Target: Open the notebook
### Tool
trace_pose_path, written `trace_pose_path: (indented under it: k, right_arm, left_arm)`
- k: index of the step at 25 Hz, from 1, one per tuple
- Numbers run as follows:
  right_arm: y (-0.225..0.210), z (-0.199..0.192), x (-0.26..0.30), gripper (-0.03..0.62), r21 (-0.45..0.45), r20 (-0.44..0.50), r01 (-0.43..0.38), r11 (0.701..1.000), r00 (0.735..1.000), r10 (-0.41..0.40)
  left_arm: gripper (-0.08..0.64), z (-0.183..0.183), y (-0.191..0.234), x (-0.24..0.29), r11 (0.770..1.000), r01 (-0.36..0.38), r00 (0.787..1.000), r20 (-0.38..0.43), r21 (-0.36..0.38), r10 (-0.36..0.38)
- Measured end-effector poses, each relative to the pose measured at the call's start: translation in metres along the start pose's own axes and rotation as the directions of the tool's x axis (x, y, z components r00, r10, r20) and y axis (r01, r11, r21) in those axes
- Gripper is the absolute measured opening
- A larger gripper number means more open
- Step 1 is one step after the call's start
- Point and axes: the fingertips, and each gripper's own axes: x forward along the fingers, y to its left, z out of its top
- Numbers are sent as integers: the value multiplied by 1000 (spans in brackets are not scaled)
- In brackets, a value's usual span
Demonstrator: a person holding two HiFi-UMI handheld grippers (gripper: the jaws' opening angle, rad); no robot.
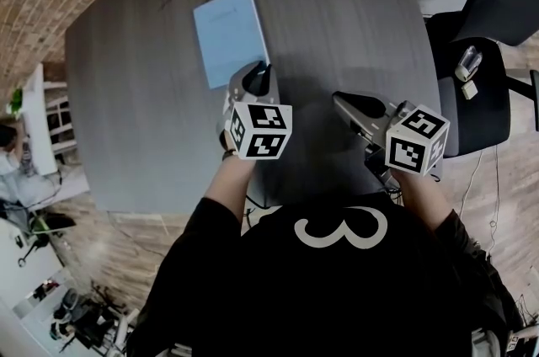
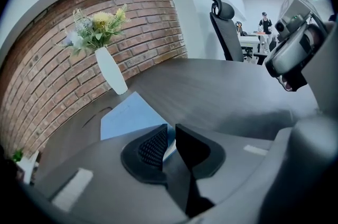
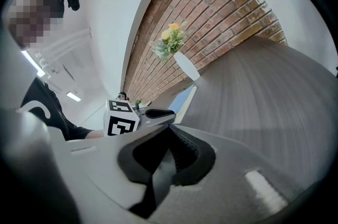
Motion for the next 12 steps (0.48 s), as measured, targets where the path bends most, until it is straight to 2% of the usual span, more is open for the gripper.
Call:
trace_pose_path:
  k: [5, 12]
  right_arm:
    - [6, -1, 5, 2, -4, -2, -21, 1000, 1000, 21]
    - [16, 3, 17, 2, -24, -16, -38, 999, 999, 37]
  left_arm:
    - [46, 7, 4, -7, 1000, 1, 1000, 14, -1, -1]
    - [40, 19, 24, -28, 995, 5, 996, 86, -99, 3]
